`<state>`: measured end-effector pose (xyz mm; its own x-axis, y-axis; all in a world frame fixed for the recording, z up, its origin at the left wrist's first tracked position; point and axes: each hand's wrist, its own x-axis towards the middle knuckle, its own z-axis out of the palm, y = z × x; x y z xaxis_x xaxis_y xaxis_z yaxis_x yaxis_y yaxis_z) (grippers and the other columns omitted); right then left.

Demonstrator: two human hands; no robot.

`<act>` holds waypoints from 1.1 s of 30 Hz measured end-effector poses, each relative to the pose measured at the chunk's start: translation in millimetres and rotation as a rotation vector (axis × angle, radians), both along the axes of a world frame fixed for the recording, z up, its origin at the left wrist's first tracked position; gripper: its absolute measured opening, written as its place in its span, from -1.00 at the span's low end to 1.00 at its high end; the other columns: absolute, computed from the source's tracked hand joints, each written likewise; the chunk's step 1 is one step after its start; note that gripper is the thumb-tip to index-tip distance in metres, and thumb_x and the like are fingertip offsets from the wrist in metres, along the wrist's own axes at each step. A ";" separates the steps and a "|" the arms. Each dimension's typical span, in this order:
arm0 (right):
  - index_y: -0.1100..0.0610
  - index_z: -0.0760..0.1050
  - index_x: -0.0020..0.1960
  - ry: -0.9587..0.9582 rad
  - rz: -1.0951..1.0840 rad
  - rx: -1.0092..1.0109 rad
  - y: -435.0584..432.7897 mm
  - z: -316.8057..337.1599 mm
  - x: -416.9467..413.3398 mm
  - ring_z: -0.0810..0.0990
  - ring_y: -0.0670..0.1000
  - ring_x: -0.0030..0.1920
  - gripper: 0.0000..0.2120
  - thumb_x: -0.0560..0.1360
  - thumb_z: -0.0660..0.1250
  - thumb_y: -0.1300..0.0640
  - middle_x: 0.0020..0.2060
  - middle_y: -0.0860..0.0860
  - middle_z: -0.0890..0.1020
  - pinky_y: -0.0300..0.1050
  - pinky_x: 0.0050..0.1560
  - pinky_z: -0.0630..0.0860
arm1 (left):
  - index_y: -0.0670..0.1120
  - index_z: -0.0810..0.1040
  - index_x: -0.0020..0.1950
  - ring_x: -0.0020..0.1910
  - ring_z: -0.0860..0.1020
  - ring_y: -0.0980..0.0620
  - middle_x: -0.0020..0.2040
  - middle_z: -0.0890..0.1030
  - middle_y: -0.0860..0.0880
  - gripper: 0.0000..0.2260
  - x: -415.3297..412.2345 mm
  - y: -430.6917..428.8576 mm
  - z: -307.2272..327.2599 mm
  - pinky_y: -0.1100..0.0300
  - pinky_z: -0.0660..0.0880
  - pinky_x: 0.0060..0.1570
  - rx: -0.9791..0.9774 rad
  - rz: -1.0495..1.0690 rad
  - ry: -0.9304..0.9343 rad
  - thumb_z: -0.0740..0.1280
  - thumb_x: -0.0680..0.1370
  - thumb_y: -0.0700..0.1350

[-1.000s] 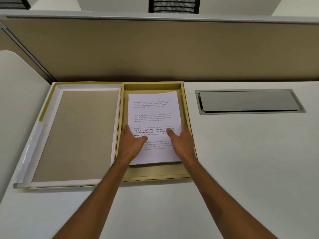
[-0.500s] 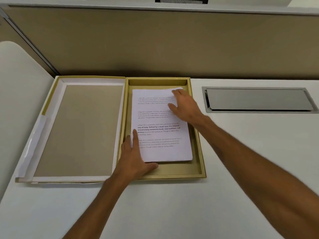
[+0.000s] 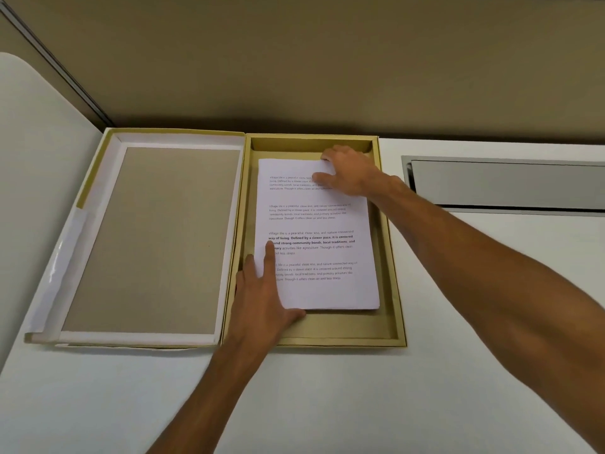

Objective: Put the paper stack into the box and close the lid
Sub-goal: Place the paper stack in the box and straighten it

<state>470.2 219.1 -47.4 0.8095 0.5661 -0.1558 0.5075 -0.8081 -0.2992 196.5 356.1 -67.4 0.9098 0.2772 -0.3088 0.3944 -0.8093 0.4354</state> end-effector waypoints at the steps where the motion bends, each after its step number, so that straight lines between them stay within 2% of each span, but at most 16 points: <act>1: 0.17 0.42 0.38 -0.010 0.004 -0.014 0.2 -0.7 -0.6 0.48 0.16 0.28 -0.45 0.56 0.26 -0.20 0.31 0.13 0.52 0.06 0.17 0.42 | 0.16 -0.33 0.55 0.45 0.19 -0.13 0.54 0.09 -0.10 0.25 0.2 0.6 0.4 -0.04 0.38 0.34 0.006 -0.003 -0.004 0.58 0.22 0.24; 6: 0.15 0.39 0.41 -0.057 0.008 -0.081 3.3 -5.7 -1.6 0.47 0.13 0.30 -0.40 0.55 0.23 -0.25 0.34 0.11 0.50 0.08 0.26 0.39 | 0.13 -0.25 0.57 0.42 0.21 -0.10 0.53 0.08 -0.06 0.23 -0.1 1.8 2.8 -0.02 0.41 0.29 0.009 -0.021 -0.038 0.58 0.21 0.24; 8: 0.15 0.35 0.45 -0.080 -0.011 -0.085 3.5 -0.9 -3.5 0.41 0.14 0.37 -0.37 0.56 0.22 -0.27 0.39 0.12 0.46 0.12 0.36 0.32 | 0.13 -0.26 0.57 0.42 0.21 -0.10 0.54 0.08 -0.06 0.24 0.5 2.0 3.9 -0.03 0.41 0.29 0.001 -0.021 -0.035 0.58 0.21 0.24; 10: 0.15 0.28 0.50 -0.108 -0.104 0.028 2.9 6.8 -13.8 0.33 0.15 0.45 -0.35 0.57 0.21 -0.24 0.47 0.12 0.39 0.12 0.44 0.24 | 0.13 -0.29 0.56 0.43 0.19 -0.10 0.54 0.06 -0.06 0.25 1.1 2.4 5.1 -0.04 0.40 0.30 0.001 -0.022 -0.020 0.58 0.21 0.26; 13: 0.15 0.19 0.56 -0.065 -0.373 0.333 -6.5 19.6 -55.7 0.23 0.12 0.53 -0.37 0.62 0.20 -0.16 0.54 0.10 0.28 0.05 0.47 0.22 | 0.15 -0.30 0.55 0.46 0.18 -0.11 0.56 0.03 -0.06 0.25 2.7 3.2 5.1 -0.05 0.41 0.31 0.003 -0.026 -0.007 0.58 0.21 0.26; 16: 0.10 0.26 0.52 -0.007 -0.576 0.540 -26.4 25.9 -126.1 0.36 0.07 0.44 -0.46 0.61 0.24 -0.09 0.47 0.05 0.38 0.04 0.40 0.38 | 0.18 -0.32 0.54 0.48 0.18 -0.12 0.56 0.04 -0.07 0.25 2.3 4.6 3.3 -0.07 0.44 0.29 0.007 -0.025 -0.008 0.59 0.22 0.23; 18: 0.05 0.32 0.46 0.031 -0.669 0.603 -39.7 27.5 -175.4 0.44 0.01 0.34 -0.53 0.60 0.29 -0.03 0.37 0.00 0.45 0.03 0.32 0.48 | 0.17 -0.31 0.54 0.46 0.21 -0.13 0.55 0.07 -0.08 0.24 2.1 5.7 2.2 -0.09 0.46 0.26 0.005 -0.030 -0.017 0.59 0.22 0.22; 22: 0.06 0.24 0.52 0.162 -0.746 0.539 -50.1 26.1 -247.0 0.38 0.01 0.41 -0.45 0.60 0.31 0.00 0.43 0.00 0.39 0.03 0.38 0.44 | 0.14 -0.28 0.57 0.46 0.23 -0.12 0.54 0.12 -0.09 0.22 1.9 7.2 3.3 -0.09 0.46 0.26 0.000 -0.044 -0.011 0.58 0.25 0.21; 27: 0.08 0.07 0.58 0.279 -0.785 0.502 -45.8 17.5 -270.9 0.30 0.04 0.48 -0.34 0.60 0.30 -0.01 0.52 0.01 0.28 -0.02 0.41 0.36 | 0.10 -0.23 0.59 0.47 0.24 -0.13 0.55 0.16 -0.11 0.19 1.8 8.7 9.0 -0.10 0.41 0.32 -0.036 -0.048 0.009 0.59 0.28 0.17; 29: 0.07 0.09 0.57 0.329 -0.828 0.535 -44.4 14.3 -269.9 0.35 0.03 0.44 -0.35 0.60 0.31 -0.01 0.49 0.01 0.33 -0.06 0.35 0.40 | 0.08 -0.21 0.60 0.45 0.26 -0.12 0.53 0.20 -0.11 0.19 1.9 8.7 11.7 -0.09 0.41 0.31 -0.047 -0.051 0.006 0.59 0.28 0.16; 33: 0.05 0.15 0.55 0.345 -0.864 0.542 -43.5 10.4 -268.0 0.41 0.04 0.41 -0.38 0.59 0.32 -0.04 0.46 0.00 0.38 -0.03 0.32 0.44 | 0.06 -0.18 0.61 0.36 0.32 -0.08 0.47 0.28 -0.12 0.17 2.6 7.4 14.8 -0.01 0.44 0.26 -0.036 -0.062 -0.007 0.59 0.27 0.16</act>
